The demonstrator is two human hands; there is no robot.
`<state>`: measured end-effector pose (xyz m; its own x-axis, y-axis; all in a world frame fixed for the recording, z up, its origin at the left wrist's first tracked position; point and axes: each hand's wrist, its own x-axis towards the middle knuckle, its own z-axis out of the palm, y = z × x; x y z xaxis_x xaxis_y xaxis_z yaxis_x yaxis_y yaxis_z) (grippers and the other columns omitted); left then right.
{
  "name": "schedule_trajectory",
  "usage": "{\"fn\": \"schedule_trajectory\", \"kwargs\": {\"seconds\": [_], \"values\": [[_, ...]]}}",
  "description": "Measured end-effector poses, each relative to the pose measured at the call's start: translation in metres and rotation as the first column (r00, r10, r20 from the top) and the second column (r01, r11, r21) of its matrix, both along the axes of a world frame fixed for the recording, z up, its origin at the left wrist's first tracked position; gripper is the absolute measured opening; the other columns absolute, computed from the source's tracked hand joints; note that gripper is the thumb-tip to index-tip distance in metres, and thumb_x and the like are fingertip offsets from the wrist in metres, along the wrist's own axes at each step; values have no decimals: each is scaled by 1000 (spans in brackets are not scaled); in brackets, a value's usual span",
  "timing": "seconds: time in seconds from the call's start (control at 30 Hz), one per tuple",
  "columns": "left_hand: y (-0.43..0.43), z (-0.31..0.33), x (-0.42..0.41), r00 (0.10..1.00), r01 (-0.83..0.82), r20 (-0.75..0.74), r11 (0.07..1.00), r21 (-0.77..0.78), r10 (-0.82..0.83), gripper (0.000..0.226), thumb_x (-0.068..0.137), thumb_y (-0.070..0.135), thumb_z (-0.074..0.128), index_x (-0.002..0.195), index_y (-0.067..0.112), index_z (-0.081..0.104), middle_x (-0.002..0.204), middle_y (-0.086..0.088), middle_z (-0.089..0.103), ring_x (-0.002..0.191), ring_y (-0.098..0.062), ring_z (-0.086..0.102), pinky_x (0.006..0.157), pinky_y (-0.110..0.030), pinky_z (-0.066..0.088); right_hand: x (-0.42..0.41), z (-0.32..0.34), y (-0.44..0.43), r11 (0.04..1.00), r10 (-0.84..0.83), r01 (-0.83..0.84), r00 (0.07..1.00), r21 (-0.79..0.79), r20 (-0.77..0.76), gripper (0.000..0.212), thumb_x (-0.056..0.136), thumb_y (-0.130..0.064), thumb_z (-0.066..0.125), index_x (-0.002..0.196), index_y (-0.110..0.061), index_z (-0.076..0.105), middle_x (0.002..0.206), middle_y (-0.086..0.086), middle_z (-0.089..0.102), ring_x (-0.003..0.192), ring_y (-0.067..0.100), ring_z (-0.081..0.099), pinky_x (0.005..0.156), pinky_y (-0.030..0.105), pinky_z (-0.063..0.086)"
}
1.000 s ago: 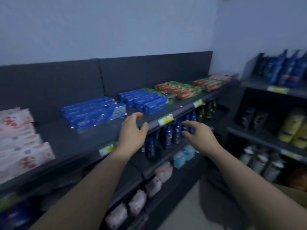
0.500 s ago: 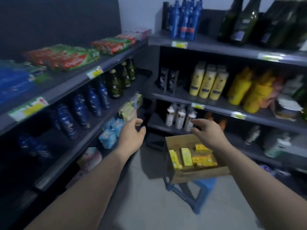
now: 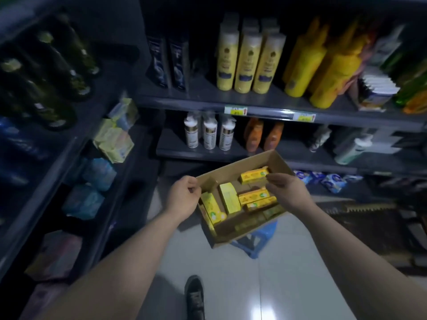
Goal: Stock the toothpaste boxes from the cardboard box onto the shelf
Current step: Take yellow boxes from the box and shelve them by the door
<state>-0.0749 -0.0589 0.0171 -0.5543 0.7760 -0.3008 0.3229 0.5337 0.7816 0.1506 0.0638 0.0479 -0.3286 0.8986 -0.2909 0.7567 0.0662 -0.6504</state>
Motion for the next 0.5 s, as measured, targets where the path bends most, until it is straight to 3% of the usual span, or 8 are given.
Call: {"fn": "schedule_trajectory", "kwargs": {"seconds": [0.1,0.2,0.33,0.43,0.5], "values": [[34,-32,-2,999,45,20,996,-79,-44,26,91,9,58,116,4,61,115,-9,66,101,-19,62,78,-15,40,4,-32,24,997,-59,60,998,-44,30,34,89,-21,65,122,-14,65,117,5,67,107,19,62,88,29,48],[62,-67,1,997,71,49,985,-158,-64,29,92,9,57,120,4,59,118,-7,62,93,-19,61,60,-9,44,11,-68,47,993,-63,72,993,-91,98,34,92,-17,61,126,-16,62,120,1,65,109,16,59,79,19,38],[92,-117,9,995,92,69,972,-215,-79,31,90,8,60,121,3,59,120,-12,64,105,-25,62,87,-26,47,21,-117,78,982,-102,122,985,-147,136,33,91,-10,60,124,-15,64,121,5,66,108,18,60,81,18,37],[109,-151,16,995,79,87,963,-258,-59,33,90,10,61,122,5,59,121,-11,63,99,-33,65,85,-35,52,27,-153,103,980,-73,102,983,-171,169,34,90,-7,59,124,-13,63,122,6,65,111,21,60,84,19,39],[117,-173,21,996,46,87,957,-286,-22,34,88,9,63,121,4,59,120,-12,63,99,-37,64,81,-34,51,29,-176,119,981,-28,63,981,-181,190,36,91,-7,58,126,-13,62,125,5,64,113,21,59,86,18,39]]}}
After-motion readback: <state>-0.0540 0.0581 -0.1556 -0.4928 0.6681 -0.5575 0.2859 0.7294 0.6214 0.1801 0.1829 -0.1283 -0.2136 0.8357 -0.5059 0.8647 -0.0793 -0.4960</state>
